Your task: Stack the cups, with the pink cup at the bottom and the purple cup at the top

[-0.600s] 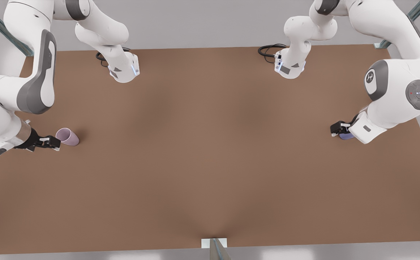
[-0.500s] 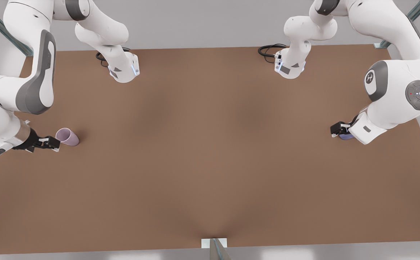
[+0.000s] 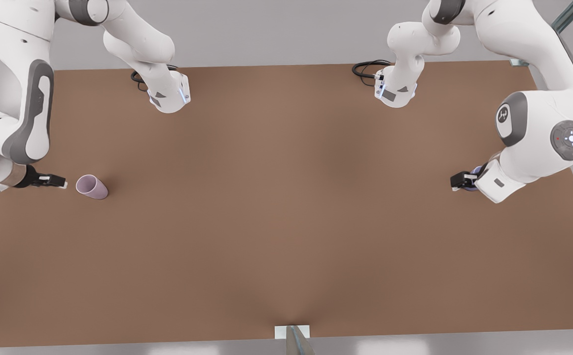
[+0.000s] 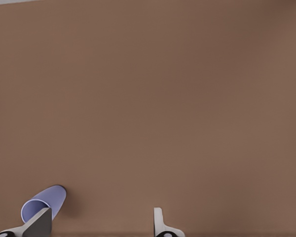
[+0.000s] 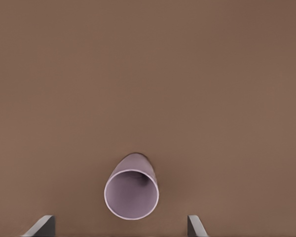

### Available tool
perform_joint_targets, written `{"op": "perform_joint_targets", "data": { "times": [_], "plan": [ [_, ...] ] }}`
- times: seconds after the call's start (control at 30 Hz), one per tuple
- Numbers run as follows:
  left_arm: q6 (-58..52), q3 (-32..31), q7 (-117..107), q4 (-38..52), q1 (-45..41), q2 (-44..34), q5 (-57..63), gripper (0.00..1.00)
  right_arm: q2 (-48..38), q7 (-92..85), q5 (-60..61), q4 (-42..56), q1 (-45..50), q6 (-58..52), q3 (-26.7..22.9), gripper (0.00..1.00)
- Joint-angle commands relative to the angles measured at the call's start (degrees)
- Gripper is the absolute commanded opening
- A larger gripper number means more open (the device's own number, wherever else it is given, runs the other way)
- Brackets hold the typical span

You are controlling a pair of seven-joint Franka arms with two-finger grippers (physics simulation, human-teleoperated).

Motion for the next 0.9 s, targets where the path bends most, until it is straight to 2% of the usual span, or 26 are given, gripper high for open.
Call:
{"op": "perform_joint_targets", "data": {
  "times": [0.0,0.13,0.2,0.27,0.53,0.57,0.8,0.87],
  "plan": [
    [-0.1,0.1,0.3,0.0,0.0,0.1,0.0,1.0,1.0,-21.6,0.3,-1.2,-0.1,9.5,-0.9,1.0],
    [-0.4,0.1,0.3,0.0,0.0,0.4,0.0,1.0,4.7,-25.7,2.6,-4.1,-1.3,16.2,-1.2,1.0],
    [-0.4,0.0,0.2,0.0,0.0,0.4,0.0,1.0,3.9,-26.2,2.7,-7.1,-1.4,16.6,-1.1,1.0],
    [-0.5,0.0,0.2,0.0,0.0,0.7,0.0,1.0,3.2,-26.3,2.6,-11.2,-1.4,21.8,-1.1,1.0],
    [-0.6,0.1,0.2,0.0,0.0,0.9,0.0,1.0,4.3,-28.4,2.7,-14.7,-3.1,26.7,-1.2,1.0],
    [-0.5,0.1,0.2,0.0,0.0,1.1,0.0,1.0,4.6,-28.4,2.7,-14.7,-3.0,26.8,-1.2,0.92],
    [-0.5,0.1,0.2,0.0,0.0,1.4,0.0,1.0,5.2,-28.4,2.6,-17.2,-3.2,27.6,-1.1,0.9],
    [-0.4,0.1,0.2,0.0,0.0,1.5,0.0,1.0,5.8,-28.4,2.6,-17.2,-3.2,27.6,-1.0,0.8]
  ]
}}
